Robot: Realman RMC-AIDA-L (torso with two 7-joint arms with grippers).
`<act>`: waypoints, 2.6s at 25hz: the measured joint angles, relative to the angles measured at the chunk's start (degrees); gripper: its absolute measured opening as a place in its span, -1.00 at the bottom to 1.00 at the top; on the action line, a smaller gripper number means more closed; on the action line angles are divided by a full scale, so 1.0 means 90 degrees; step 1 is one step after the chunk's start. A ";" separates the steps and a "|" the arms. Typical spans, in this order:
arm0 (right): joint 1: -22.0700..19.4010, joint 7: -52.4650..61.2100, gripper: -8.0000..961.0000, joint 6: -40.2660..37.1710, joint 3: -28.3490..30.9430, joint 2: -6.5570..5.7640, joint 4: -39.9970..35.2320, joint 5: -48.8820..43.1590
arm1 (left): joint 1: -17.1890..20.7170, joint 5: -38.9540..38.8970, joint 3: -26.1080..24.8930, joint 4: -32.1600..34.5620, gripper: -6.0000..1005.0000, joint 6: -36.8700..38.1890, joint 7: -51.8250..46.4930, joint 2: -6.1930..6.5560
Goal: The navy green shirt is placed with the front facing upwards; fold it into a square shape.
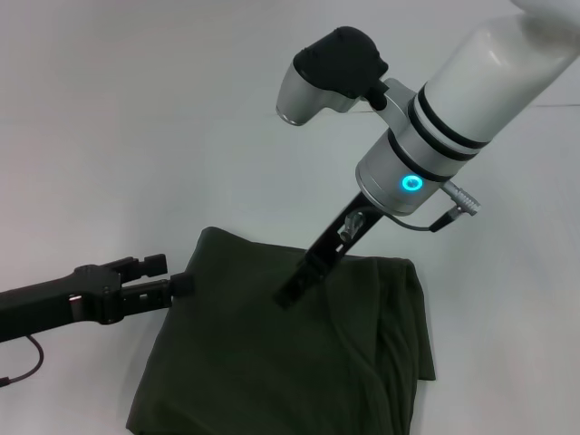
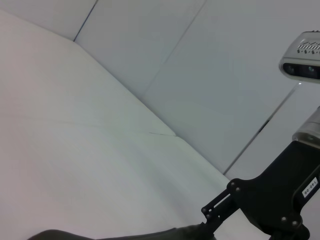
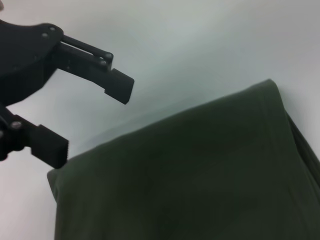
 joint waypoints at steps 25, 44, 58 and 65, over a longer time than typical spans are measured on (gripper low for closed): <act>0.0082 0.0014 0.75 0.0464 -0.0468 0.0006 0.0440 0.0153 | -0.0039 0.0129 0.0074 0.0047 0.77 -0.0201 -0.0003 0.0012; 0.0077 0.0120 0.75 -0.0217 -0.0467 -0.0040 0.0425 -0.0184 | -0.0146 0.1062 0.0428 0.0280 0.77 0.0295 0.0799 0.0029; -0.0214 0.0148 0.74 -0.1217 -0.0110 -0.0095 -0.0314 -0.0710 | -0.0161 0.1029 0.0430 0.0279 0.76 0.0386 0.0762 0.0029; -0.0320 0.0131 0.74 -0.1530 0.0393 -0.0175 -0.0470 -0.1102 | -0.0166 0.1032 0.0430 0.0265 0.77 0.0400 0.0757 0.0029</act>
